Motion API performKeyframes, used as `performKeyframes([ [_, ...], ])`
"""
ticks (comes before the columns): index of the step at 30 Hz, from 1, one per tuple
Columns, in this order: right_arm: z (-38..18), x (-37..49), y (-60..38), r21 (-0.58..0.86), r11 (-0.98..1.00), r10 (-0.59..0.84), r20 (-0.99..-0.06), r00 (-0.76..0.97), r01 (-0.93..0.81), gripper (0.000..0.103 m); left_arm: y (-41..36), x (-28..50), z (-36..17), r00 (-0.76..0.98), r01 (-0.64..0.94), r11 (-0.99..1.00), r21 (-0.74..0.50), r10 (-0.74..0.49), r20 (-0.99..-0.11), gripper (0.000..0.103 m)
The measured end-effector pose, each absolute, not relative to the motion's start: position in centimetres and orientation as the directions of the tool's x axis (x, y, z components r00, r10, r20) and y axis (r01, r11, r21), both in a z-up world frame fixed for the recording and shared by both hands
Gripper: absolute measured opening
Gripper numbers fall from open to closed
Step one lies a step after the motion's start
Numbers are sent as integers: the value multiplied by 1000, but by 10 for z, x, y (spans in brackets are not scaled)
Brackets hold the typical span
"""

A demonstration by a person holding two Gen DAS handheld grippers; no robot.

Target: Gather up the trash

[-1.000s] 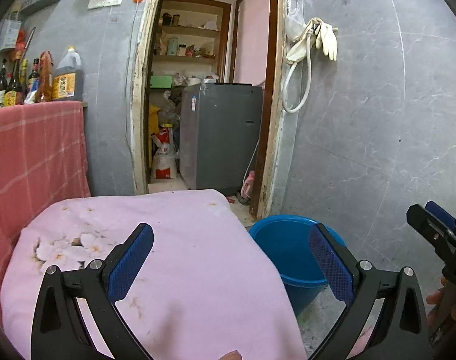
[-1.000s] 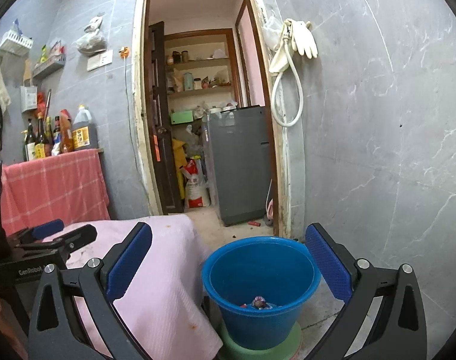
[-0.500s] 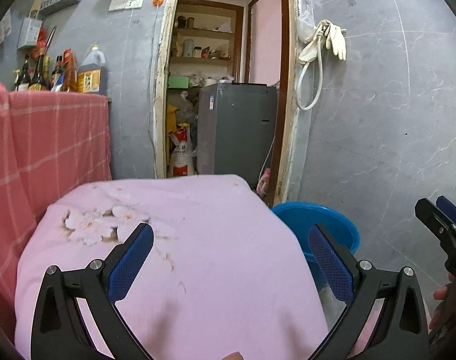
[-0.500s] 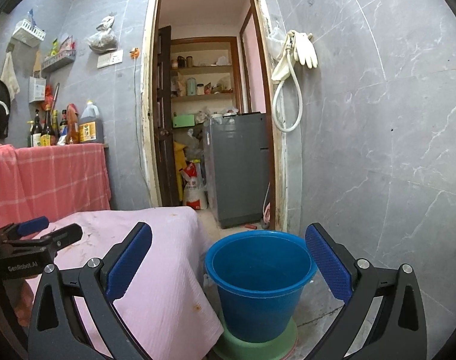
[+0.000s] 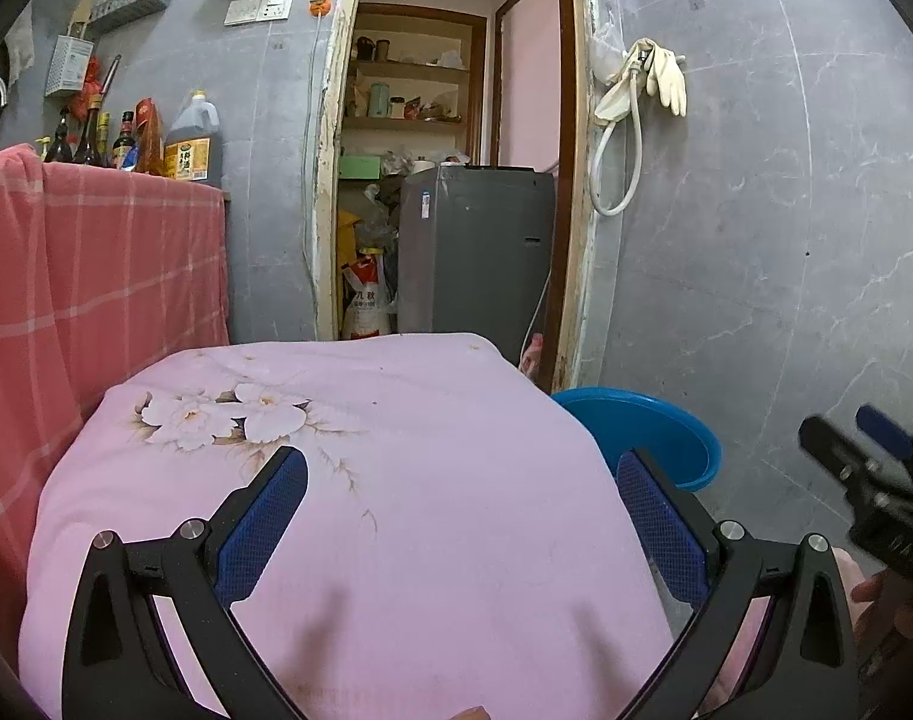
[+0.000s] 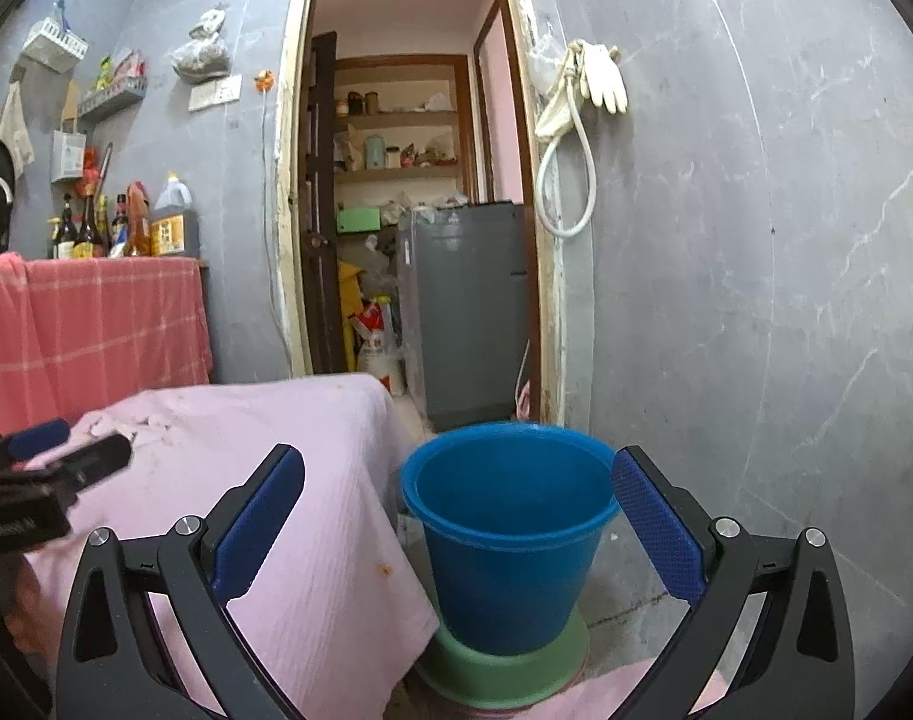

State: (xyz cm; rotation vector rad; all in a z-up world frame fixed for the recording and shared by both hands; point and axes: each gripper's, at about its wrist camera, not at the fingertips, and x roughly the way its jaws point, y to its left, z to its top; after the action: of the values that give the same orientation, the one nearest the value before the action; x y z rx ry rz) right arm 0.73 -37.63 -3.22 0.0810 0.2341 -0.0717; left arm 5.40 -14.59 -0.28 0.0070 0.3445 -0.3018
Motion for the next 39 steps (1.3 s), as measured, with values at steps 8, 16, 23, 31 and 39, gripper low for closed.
performKeyframes([
  [8, -41, 5, -378, 69, 994, -67, -242, 968, 86, 103, -150, 52, -11, 883, 305, 952, -38, -297, -364, 101],
  [16, -43, 6, -380, 65, 994, -73, -257, 964, 93, 103, -149, 56, -17, 877, 292, 956, -32, -281, -390, 101],
  [23, -44, 7, -381, 64, 994, -74, -257, 964, 93, 103, -150, 61, -23, 866, 278, 960, -36, -267, -422, 101],
  [31, -44, 7, -381, 64, 994, -74, -256, 964, 93, 103, -147, 60, -24, 869, 275, 961, -41, -267, -416, 101],
  [39, -45, 7, -381, 67, 993, -75, -255, 964, 95, 103, -146, 56, -23, 877, 276, 960, -35, -267, -399, 101],
])
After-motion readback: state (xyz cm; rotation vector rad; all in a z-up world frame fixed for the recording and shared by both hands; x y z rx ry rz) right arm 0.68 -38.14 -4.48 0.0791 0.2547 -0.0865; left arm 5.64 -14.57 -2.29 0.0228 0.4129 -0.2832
